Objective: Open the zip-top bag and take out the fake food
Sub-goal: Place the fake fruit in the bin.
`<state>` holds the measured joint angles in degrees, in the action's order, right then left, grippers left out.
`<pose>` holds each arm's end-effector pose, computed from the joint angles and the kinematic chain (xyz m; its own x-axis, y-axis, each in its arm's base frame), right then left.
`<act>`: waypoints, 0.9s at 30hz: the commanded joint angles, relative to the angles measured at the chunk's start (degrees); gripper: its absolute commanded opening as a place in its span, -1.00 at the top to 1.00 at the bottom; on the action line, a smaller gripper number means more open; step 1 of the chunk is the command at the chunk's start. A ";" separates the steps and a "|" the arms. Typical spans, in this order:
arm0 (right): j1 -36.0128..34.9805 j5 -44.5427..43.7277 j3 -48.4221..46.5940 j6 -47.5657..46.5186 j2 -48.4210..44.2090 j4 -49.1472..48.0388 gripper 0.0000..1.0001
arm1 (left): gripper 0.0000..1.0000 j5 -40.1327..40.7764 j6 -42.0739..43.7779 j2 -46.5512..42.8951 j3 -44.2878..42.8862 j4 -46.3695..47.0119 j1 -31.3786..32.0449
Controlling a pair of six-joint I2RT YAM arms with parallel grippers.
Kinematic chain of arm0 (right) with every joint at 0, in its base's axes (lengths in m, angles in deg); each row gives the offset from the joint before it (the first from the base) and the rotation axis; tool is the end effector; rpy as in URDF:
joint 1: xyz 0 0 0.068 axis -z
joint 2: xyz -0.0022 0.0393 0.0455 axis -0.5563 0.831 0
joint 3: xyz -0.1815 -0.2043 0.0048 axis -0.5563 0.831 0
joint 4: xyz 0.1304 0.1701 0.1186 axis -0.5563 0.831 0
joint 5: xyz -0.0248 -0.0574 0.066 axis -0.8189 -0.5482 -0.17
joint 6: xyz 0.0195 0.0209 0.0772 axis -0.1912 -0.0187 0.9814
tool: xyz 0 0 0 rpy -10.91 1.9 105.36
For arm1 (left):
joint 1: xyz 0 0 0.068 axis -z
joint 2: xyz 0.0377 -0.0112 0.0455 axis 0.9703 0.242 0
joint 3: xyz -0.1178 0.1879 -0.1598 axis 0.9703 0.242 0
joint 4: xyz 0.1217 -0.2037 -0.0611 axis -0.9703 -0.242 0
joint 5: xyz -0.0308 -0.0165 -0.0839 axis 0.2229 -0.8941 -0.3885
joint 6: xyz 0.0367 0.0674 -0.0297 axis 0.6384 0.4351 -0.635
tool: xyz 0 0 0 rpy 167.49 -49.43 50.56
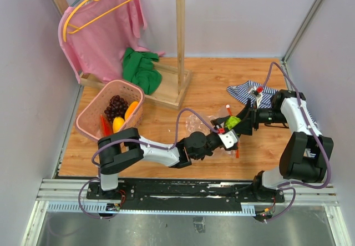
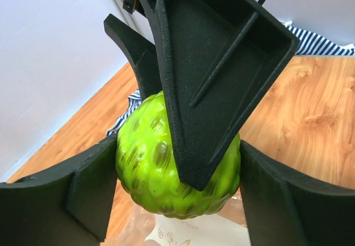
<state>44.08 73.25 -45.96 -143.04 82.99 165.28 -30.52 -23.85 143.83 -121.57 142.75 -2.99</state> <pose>0.2161 0.0321 0.2628 -0.5462 -0.0929 -0.8325 -0.8271 0.2167 0.5186 0.1428 -0.4002 0.2433 0.3961 0.1180 -0.9106 0.7419 0.5431 0.3931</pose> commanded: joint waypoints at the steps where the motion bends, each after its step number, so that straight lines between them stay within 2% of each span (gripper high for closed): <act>1: -1.32 0.66 -1.46 -0.86 0.68 1.58 0.28 | -0.46 3.54 1.18 0.41 -2.03 0.45 0.42; 4: -1.53 0.48 -1.45 -0.80 0.65 1.56 0.06 | -0.10 3.50 0.83 -0.07 -1.80 0.63 0.46; 7: -1.61 0.37 -1.44 -0.78 0.70 1.53 -0.16 | 0.35 2.80 -0.37 -0.91 -1.60 0.19 0.46; 9: -1.59 0.32 -1.32 -0.78 0.65 1.52 -0.47 | 0.62 2.25 -1.02 -1.50 -1.52 -0.49 0.46; 10: -1.66 0.25 -1.37 -0.79 0.55 1.54 -0.85 | 0.72 2.19 -1.36 -1.71 -1.40 -0.77 0.46; 11: -1.67 0.21 -1.33 -0.84 0.48 1.55 -0.99 | 0.79 2.18 -1.63 -1.99 -1.23 -0.91 0.46; 17: -1.65 0.46 -1.45 -0.99 0.35 1.73 -0.97 | 0.94 2.12 -4.81 -4.39 1.85 -1.63 0.47; 27: -1.58 1.05 -2.32 -6.63 1.07 6.25 -0.97 | 0.99 3.51 -12.41 -13.56 10.28 -7.16 0.46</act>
<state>43.14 73.22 -46.01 -144.73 83.51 166.99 -28.44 -31.81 134.84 -113.97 137.66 -2.68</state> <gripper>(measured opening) 0.983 0.787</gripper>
